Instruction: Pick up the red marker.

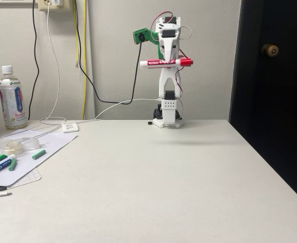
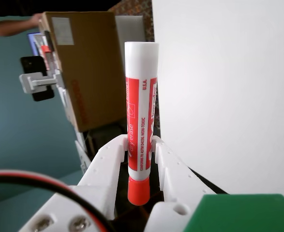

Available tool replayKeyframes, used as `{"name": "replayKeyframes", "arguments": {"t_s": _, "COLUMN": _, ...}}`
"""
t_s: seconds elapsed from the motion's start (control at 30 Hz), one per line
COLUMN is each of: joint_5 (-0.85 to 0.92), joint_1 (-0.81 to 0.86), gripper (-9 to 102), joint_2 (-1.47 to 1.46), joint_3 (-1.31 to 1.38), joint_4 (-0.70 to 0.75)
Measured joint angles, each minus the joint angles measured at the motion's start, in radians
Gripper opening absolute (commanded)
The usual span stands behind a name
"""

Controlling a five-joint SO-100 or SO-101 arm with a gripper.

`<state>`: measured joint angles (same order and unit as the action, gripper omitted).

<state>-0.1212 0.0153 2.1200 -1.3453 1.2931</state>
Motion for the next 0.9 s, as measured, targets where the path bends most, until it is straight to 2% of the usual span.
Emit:
{"name": "replayKeyframes", "arguments": {"t_s": 0.23, "joint_5": 0.006, "joint_1": -0.002, "gripper": 0, "joint_2": 0.262, "joint_3": -0.371, "joint_4": -0.123}}
{"name": "replayKeyframes", "arguments": {"t_s": 0.43, "joint_5": 0.009, "joint_1": -0.002, "gripper": 0, "joint_2": 0.351, "joint_3": -0.497, "joint_4": -0.149}}
{"name": "replayKeyframes", "arguments": {"t_s": 0.9, "joint_5": 0.077, "joint_1": -0.052, "gripper": 0, "joint_2": 0.670, "joint_3": -0.925, "joint_4": -0.350}}
